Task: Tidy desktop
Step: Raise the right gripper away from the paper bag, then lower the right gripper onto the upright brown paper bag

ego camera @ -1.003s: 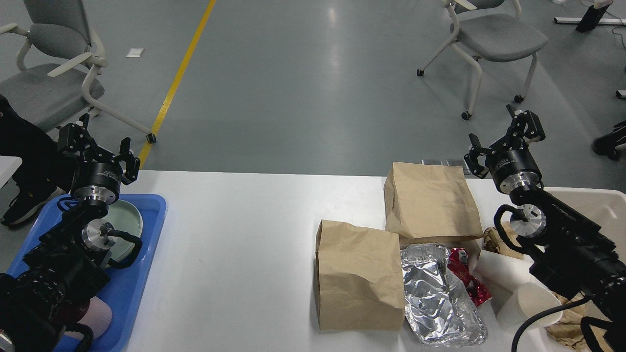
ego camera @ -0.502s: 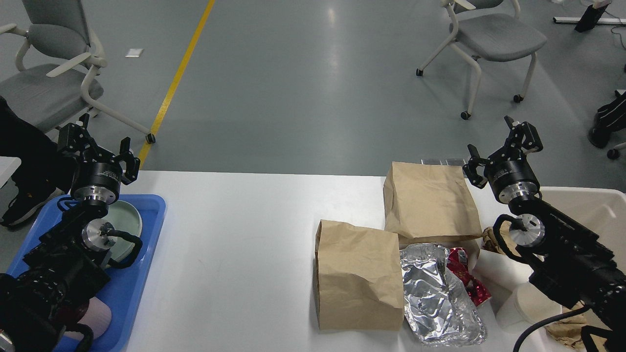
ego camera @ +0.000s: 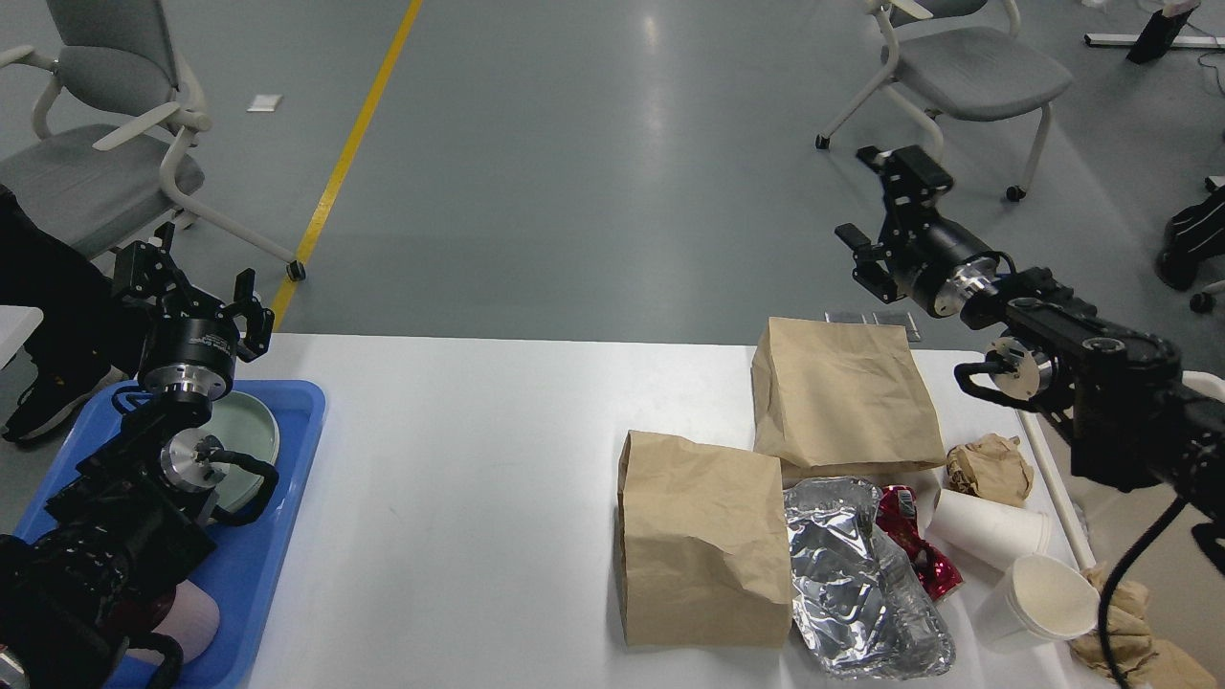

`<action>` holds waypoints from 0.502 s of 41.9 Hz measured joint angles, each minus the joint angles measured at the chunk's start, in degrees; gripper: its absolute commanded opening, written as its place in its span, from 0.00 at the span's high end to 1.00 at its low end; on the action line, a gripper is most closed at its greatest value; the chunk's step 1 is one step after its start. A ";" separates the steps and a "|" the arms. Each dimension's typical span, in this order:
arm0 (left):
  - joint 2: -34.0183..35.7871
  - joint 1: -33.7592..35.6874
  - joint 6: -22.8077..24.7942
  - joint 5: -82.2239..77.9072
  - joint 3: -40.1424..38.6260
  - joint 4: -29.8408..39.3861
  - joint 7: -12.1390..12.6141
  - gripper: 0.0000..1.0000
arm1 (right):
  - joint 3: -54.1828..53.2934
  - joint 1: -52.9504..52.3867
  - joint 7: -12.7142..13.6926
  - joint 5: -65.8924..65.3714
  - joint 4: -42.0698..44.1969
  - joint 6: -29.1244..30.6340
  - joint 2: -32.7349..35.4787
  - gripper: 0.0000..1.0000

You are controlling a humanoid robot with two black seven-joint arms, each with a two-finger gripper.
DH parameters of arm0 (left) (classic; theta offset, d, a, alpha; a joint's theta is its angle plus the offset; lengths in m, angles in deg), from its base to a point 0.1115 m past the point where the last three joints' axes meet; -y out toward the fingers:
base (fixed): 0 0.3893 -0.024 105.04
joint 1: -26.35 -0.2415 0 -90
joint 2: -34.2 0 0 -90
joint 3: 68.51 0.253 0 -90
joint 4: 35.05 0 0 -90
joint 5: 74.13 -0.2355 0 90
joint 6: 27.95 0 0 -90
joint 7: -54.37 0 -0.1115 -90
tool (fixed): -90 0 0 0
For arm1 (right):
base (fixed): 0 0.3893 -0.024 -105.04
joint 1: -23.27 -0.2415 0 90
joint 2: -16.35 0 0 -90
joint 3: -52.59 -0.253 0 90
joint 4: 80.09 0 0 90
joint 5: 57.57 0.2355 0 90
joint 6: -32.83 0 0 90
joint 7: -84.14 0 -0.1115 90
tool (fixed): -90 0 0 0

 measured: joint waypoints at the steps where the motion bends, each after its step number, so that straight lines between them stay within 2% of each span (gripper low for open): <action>1: 0.00 0.00 0.00 0.00 0.00 0.00 0.00 0.03 | 4.10 -1.54 0.09 -0.27 0.19 -0.09 -0.08 0.00; 7: 0.00 0.00 0.00 0.00 0.00 0.00 0.03 0.03 | 31.87 -13.29 1.13 -0.75 2.01 -0.48 -2.01 0.00; 9: 0.00 0.00 0.00 0.00 0.00 0.01 0.02 0.03 | 37.43 -15.19 1.32 -0.79 2.19 -0.35 -2.61 0.00; 12: 0.00 0.00 0.00 0.02 0.00 0.02 0.02 0.03 | 53.06 -19.27 1.91 -0.77 2.06 0.09 -6.31 0.00; 16: 0.00 0.00 0.00 0.01 0.00 0.03 0.02 0.03 | 62.48 -21.87 2.01 -0.57 0.30 0.58 -8.77 0.00; 21: 0.01 0.01 0.00 0.02 0.00 0.01 0.01 0.03 | 69.92 -26.34 2.02 -0.50 -7.73 3.70 -9.94 0.00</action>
